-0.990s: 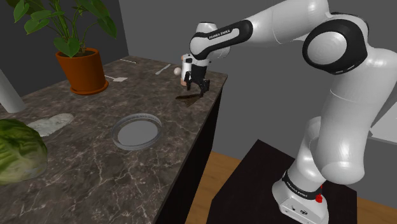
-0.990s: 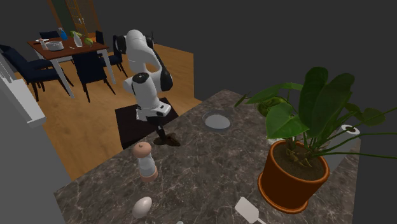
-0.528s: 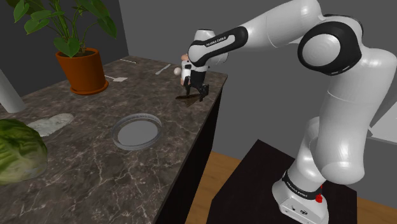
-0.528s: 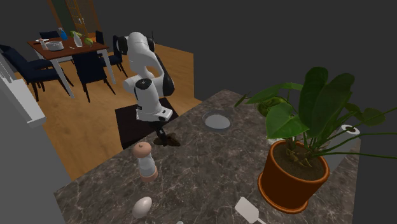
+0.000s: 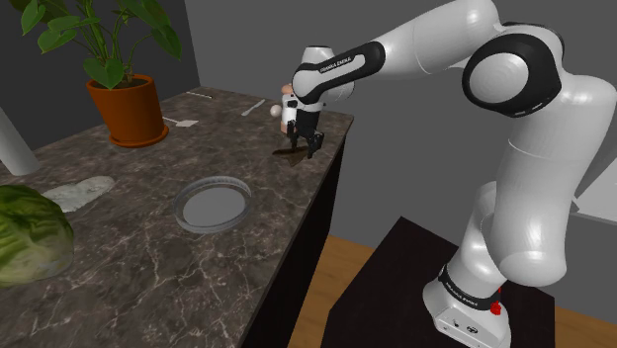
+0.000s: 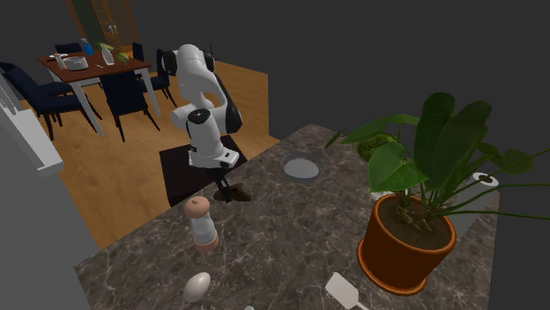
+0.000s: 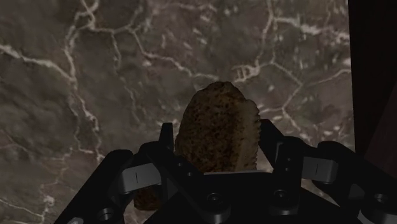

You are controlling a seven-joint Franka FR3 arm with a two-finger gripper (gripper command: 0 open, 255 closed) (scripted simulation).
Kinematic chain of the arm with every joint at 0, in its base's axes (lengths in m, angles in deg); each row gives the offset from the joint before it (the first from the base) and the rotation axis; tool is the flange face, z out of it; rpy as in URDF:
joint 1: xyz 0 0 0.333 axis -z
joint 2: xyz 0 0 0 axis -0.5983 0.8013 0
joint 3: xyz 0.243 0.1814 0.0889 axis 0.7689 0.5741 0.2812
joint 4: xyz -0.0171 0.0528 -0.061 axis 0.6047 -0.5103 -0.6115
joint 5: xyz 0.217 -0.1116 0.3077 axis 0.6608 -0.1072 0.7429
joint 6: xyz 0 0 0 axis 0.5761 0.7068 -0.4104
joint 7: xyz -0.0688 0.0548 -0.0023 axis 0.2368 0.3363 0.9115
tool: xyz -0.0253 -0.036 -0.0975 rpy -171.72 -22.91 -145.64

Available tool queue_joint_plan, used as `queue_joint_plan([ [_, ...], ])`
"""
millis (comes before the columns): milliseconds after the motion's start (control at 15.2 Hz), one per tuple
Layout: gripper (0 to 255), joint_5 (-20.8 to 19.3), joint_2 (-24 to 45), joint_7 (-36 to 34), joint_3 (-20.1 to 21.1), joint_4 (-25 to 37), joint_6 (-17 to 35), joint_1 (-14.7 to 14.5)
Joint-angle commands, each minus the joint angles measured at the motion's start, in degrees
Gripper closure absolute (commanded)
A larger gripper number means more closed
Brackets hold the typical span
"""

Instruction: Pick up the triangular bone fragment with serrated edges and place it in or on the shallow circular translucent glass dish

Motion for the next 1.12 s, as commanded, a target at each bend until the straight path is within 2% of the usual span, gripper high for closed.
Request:
queue_joint_plan([
  [0,255,0.01,0.01,0.00,0.01,-0.01,0.00,-0.01],
  [462,255,0.01,0.01,0.00,0.01,-0.01,0.01,-0.01],
  [1056,255,-1.78,-2.39,-1.63,-0.36,4.17,-6.17,-0.25],
])
